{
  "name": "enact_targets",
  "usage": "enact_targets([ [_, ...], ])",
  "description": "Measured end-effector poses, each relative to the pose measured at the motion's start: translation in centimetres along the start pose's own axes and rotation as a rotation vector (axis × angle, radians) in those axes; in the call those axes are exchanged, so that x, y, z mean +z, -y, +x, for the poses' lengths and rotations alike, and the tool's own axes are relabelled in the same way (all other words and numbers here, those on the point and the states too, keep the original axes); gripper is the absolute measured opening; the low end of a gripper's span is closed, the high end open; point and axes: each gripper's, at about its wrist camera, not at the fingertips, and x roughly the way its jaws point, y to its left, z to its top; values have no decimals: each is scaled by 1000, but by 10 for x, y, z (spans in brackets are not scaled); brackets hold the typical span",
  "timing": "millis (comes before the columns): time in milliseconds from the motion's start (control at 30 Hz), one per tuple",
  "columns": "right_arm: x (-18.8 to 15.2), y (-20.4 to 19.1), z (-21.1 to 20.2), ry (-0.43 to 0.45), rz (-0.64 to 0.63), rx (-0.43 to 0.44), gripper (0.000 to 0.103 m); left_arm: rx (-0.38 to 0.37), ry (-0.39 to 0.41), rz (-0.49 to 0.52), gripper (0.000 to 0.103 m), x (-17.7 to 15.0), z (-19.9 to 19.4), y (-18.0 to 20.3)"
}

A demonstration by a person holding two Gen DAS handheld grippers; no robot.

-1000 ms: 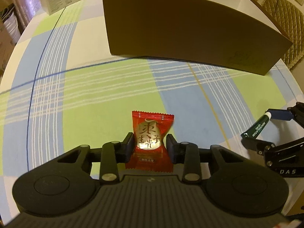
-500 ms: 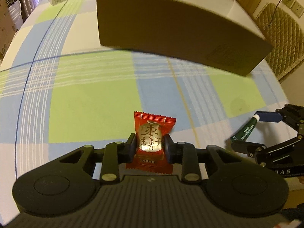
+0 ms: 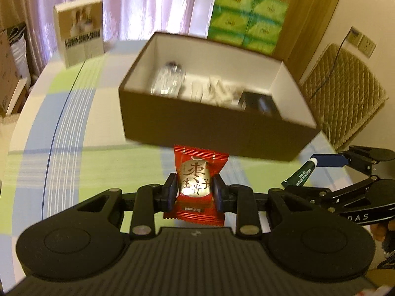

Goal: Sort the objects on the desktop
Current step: 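Carry candy packet with left tool while right tool carries lip gel into box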

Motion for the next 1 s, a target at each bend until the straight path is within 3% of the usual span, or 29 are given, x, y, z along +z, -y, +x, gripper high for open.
enact_targets([
  [400, 70, 38, 15, 100, 33, -53, 81, -45, 84, 32, 25, 87, 33, 4],
  [633, 104, 71, 47, 100, 69, -115, 81, -51, 56, 64, 25, 131, 78, 10],
  [1000, 143, 117, 100, 90, 172, -221, 81, 7, -4, 148, 25, 180, 159, 21],
])
